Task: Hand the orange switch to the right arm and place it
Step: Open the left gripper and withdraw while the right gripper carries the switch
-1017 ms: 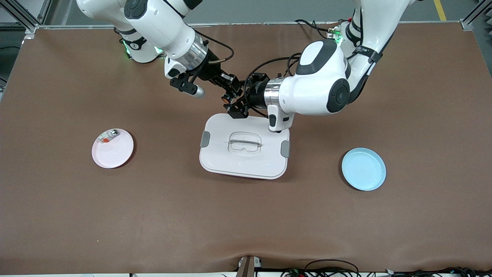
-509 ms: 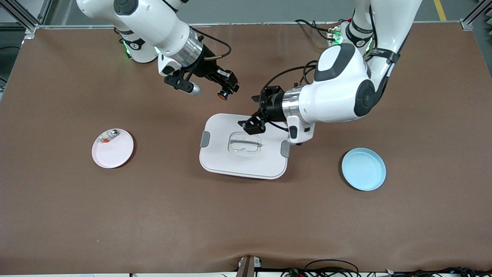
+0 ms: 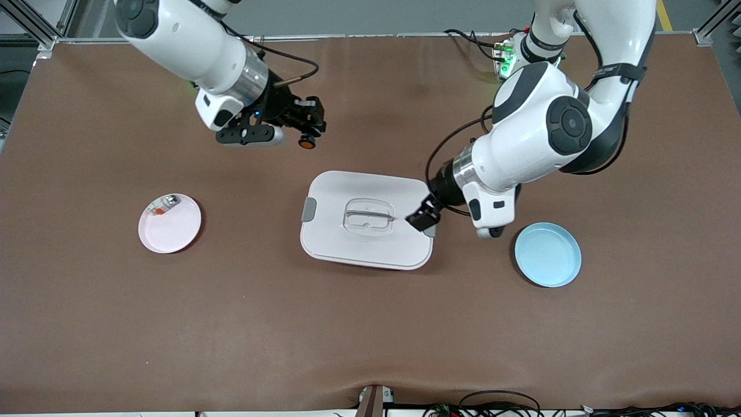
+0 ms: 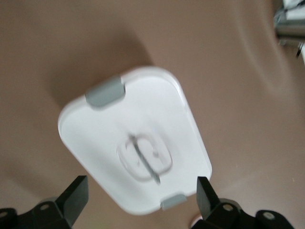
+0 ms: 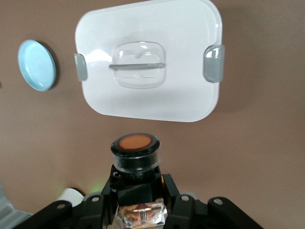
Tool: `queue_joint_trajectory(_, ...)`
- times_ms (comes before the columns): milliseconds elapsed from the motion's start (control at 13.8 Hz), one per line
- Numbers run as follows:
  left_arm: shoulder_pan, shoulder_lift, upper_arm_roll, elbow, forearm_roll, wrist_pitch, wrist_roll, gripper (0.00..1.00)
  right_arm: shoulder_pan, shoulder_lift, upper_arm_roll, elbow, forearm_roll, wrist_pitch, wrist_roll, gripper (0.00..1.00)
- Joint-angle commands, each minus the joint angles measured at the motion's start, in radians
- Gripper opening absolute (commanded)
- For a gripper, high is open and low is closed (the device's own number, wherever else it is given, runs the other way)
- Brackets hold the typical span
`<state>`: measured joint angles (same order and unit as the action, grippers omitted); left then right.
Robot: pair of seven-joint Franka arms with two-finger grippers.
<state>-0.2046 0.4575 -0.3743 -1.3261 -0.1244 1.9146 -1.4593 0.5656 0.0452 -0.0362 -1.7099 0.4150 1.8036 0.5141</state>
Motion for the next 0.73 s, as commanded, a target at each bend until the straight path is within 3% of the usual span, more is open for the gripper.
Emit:
queue_joint_trajectory(0,0.019,-0.033,0.008,-0.013,0.148,-0.077,0.1,1.0,-0.045,-0.011,0.01,0.012,-0.153,-0.111,-0.21,0.0)
queue_joint_trajectory(145,0.079,-0.036,0.006,-0.015,0.202,-0.115,0.199,1.0,-0.07,-0.021,0.01,0.007,-0.258,-0.159,-0.381,0.0)
queue_joint_trajectory(436,0.18,-0.059,0.008,-0.016,0.238,-0.207,0.411,1.0,-0.209,-0.027,0.009,-0.007,-0.344,-0.207,-0.807,0.0)
queue_joint_trajectory(654,0.194,-0.091,0.006,-0.016,0.379,-0.239,0.512,1.0,-0.335,-0.025,0.009,-0.045,-0.418,-0.188,-1.119,0.0)
